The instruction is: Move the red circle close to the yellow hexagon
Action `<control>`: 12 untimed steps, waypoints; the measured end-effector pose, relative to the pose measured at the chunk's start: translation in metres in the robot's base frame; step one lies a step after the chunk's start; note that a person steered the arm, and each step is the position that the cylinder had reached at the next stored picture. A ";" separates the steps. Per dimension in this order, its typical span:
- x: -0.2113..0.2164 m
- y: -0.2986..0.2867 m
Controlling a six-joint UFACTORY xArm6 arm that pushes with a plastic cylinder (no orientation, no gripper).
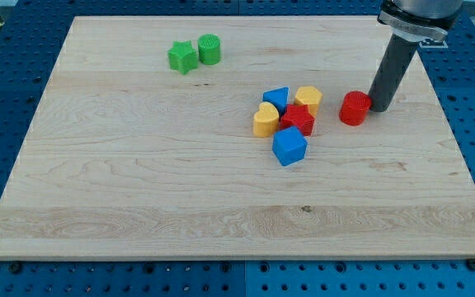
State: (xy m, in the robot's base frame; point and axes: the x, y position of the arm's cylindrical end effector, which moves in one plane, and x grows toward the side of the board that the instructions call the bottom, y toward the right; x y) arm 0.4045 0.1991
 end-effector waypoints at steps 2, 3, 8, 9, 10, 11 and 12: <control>0.003 -0.029; 0.006 -0.029; 0.035 0.012; 0.035 -0.005; 0.035 -0.021; 0.035 -0.025; 0.035 -0.034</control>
